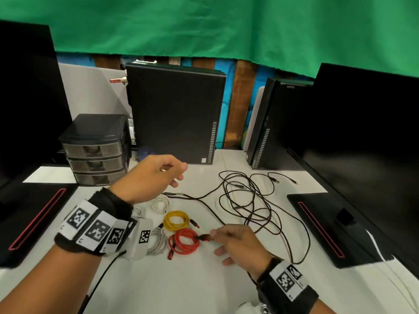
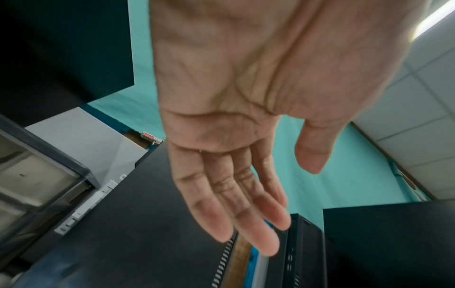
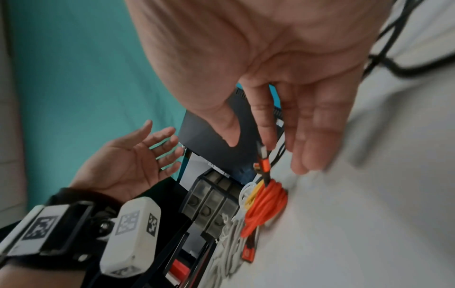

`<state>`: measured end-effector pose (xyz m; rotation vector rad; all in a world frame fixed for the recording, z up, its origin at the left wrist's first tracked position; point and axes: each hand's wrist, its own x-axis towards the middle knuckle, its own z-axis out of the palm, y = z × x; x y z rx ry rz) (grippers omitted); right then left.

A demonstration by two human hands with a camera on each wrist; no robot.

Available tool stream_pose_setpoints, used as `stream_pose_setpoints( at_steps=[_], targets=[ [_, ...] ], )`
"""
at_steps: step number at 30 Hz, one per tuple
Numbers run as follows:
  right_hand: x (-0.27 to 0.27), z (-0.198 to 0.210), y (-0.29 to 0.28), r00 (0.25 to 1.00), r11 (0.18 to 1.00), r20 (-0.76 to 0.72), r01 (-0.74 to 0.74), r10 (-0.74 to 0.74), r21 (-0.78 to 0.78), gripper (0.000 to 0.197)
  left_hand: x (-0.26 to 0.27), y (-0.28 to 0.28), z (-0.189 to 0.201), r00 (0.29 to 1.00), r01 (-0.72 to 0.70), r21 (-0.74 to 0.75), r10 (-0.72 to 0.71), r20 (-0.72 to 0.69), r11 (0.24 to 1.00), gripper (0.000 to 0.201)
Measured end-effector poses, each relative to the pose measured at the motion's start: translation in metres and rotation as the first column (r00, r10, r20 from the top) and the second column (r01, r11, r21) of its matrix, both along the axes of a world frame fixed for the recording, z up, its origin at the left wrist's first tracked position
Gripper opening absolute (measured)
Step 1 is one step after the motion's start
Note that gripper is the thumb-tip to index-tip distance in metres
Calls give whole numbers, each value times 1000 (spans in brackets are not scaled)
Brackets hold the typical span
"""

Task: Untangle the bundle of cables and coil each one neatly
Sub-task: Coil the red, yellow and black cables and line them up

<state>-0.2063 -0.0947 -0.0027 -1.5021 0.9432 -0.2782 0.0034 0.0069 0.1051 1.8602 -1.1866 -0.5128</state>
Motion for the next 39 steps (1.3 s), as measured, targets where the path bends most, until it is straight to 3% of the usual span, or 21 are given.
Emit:
stream_pose_setpoints(
  at_steps=[6, 10, 13, 15, 18, 21, 24, 27, 30, 32, 34, 36, 38, 39],
  targets=[
    [-49, 29, -45, 983, 984, 62, 173, -170, -41, 21, -15, -31, -35, 991, 126, 87, -122, -57, 988, 14],
    [-69, 43, -75, 941, 954, 173, 300, -292, -25, 24, -20, -83, -58, 966, 165, 345, -221, 130, 924, 13],
    [-74, 48, -82, 930, 952, 224, 304, -292, -21, 26, -25, -113, -74, 857, 87, 582, -359, 371, 809, 25],
    [-73, 47, -84, 929, 953, 239, 300, -282, -42, 24, -27, -125, -84, 773, 56, 698, -473, 422, 714, 32],
    [-72, 45, -91, 923, 949, 253, 311, -290, -49, 23, -32, -136, -89, 712, 30, 747, -539, 450, 664, 22],
    [-69, 44, -93, 924, 952, 257, 303, -284, -35, 21, -33, -144, -82, 734, 17, 782, -538, 414, 623, 22],
    [-67, 41, -92, 931, 957, 248, 287, -267, -47, 20, -36, -155, -75, 834, -19, 741, -398, 382, 671, 34],
    [-66, 40, -90, 929, 956, 254, 289, -267, -51, 20, -45, -161, -82, 940, -107, 689, -152, 304, 717, 46],
    [-68, 42, -90, 926, 952, 258, 299, -274, -66, 21, -52, -166, -87, 984, -94, 671, -35, 177, 735, 28],
    [-71, 44, -89, 923, 950, 272, 303, -274, -74, 19, -59, -170, -76, 1000, -29, 565, 31, 7, 825, 18],
    [-73, 51, -90, 914, 935, 295, 329, -279, -133, 14, -71, -173, -49, 956, 2, 299, 86, -281, 954, 18],
    [-72, 62, -93, 917, 881, 306, 350, -254, -317, 9, -88, -170, -8, 837, 25, 104, 36, -546, 994, 12],
    [-64, 80, -97, 943, 784, 282, 310, -179, -537, 4, -104, -169, 26, 771, 64, 20, -36, -635, 998, 11],
    [-58, 89, -101, 949, 739, 278, 292, -146, -608, 13, -110, -169, 38, 759, 75, -20, -70, -647, 997, 17]
  ],
)
